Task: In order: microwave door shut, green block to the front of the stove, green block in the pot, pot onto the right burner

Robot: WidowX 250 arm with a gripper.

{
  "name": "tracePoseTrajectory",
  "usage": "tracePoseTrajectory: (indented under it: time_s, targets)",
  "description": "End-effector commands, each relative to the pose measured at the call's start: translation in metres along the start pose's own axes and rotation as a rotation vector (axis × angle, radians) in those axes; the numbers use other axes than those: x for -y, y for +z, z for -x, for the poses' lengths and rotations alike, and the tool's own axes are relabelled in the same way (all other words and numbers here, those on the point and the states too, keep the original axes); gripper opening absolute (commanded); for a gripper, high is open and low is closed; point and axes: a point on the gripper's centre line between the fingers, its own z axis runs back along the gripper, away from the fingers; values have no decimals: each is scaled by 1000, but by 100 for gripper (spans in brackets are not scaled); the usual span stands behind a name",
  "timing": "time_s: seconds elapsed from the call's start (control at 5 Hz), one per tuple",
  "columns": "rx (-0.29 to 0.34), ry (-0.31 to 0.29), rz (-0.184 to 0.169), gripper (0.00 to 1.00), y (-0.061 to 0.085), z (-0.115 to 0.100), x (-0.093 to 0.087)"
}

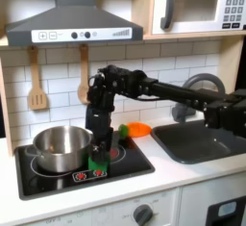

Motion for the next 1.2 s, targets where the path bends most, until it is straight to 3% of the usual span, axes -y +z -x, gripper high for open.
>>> tracePoseTrajectory:
  time_s: [0.0, 1.0]
  targets:
    - [3, 6, -17, 100, -6, 0, 0]
    - [23, 6, -30, 100, -8, 1, 1]
